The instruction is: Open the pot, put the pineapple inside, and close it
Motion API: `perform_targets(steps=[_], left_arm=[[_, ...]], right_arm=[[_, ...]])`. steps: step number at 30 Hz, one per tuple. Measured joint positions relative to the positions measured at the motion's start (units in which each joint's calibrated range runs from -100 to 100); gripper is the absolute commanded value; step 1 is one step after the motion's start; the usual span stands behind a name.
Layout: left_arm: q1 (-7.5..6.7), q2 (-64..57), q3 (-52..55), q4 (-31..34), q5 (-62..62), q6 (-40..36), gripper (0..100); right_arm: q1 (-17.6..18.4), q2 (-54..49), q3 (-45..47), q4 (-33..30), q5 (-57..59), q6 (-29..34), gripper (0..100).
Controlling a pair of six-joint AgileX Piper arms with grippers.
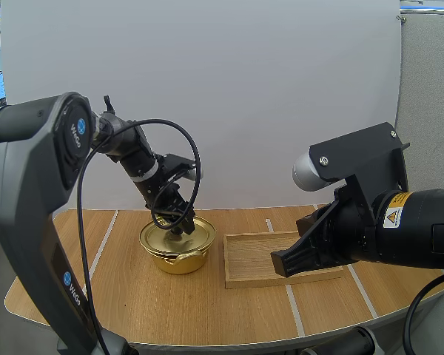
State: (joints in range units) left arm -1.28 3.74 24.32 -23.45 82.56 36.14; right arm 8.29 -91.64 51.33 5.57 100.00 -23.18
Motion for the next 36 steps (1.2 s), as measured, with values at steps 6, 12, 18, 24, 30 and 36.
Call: perform_targets(steps=[6,12,18,24,30,36], left_arm=[[0.0,-2.05,0.0,0.12,0.0,0.0,92],[0.0,-1.8,0.0,0.12,-0.63,0.0,92],[0.0,-1.41,0.0,0.12,-1.99,0.0,92],[0.0,-3.24,-3.19,0.33,1.34,-0.11,93],[0.0,-9.55,-7.71,0.44,4.48,-0.32,100],[0.0,-14.26,-8.44,0.44,6.67,-0.32,100]], right_arm=[[0.0,0.0,0.0,0.0,0.0,0.0,0],[0.0,0.0,0.0,0.0,0.0,0.0,0],[0.0,0.0,0.0,0.0,0.0,0.0,0],[0.0,0.0,0.0,0.0,0.0,0.0,0],[0.0,0.0,0.0,0.0,0.0,0.0,0],[0.0,0.0,0.0,0.0,0.0,0.0,0]])
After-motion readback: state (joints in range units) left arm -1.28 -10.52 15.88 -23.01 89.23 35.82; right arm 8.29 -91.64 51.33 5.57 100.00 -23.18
